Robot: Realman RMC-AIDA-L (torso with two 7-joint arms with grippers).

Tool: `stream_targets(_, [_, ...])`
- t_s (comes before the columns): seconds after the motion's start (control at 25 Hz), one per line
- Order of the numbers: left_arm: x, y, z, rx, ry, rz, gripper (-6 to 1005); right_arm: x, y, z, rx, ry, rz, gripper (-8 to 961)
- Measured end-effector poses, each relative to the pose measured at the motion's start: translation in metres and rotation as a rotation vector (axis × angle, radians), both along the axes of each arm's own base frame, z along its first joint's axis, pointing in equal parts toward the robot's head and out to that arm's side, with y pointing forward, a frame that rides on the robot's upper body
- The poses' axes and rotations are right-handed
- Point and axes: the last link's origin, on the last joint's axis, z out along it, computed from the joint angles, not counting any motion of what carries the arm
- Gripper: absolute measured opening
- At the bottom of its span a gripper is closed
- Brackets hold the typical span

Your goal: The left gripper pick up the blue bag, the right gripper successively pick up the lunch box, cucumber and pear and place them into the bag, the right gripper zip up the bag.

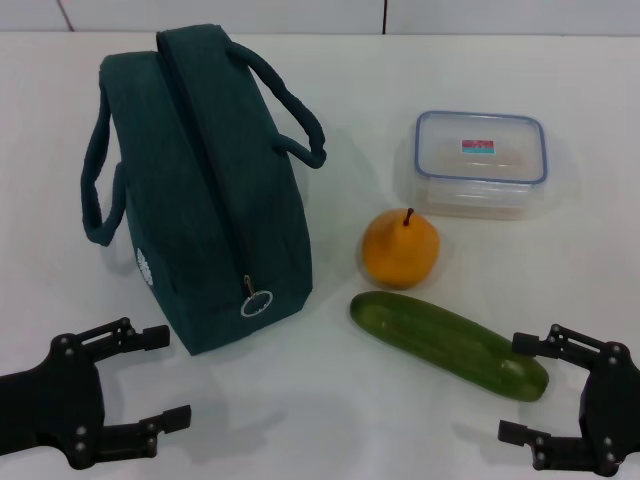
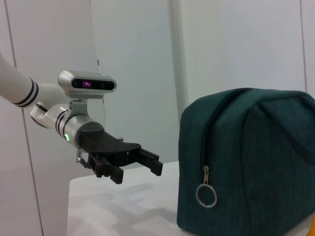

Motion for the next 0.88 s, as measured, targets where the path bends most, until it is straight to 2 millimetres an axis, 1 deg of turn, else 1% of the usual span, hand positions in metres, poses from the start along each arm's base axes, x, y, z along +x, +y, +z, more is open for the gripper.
stream_targets(0.4, [-0.001, 0.000, 0.001, 0.000, 0.001, 0.004, 840, 0.000, 0.000, 0.000, -0.002, 0.000, 0.002, 868])
stream_targets(0.52, [0.001, 0.000, 0.006, -0.001, -0.037, 0.038, 839, 0.000, 0.000, 0.000, -0.002, 0.001, 0.002, 867])
stream_targets(0.68, [-0.002, 0.010, 0.034, -0.014, -0.170, 0.255, 836, -0.001, -0.001, 0.000, -0.002, 0.006, 0.004, 866])
stream_targets(0.72, [-0.004, 0.015, 0.044, -0.034, -0.213, 0.338, 836, -0.001, -0.001, 0.001, -0.002, 0.007, 0.004, 865])
stream_targets(0.88, [-0.004, 0.038, 0.075, -0.122, -0.318, 0.543, 833, -0.001, -0.001, 0.001, -0.004, 0.008, 0.004, 864])
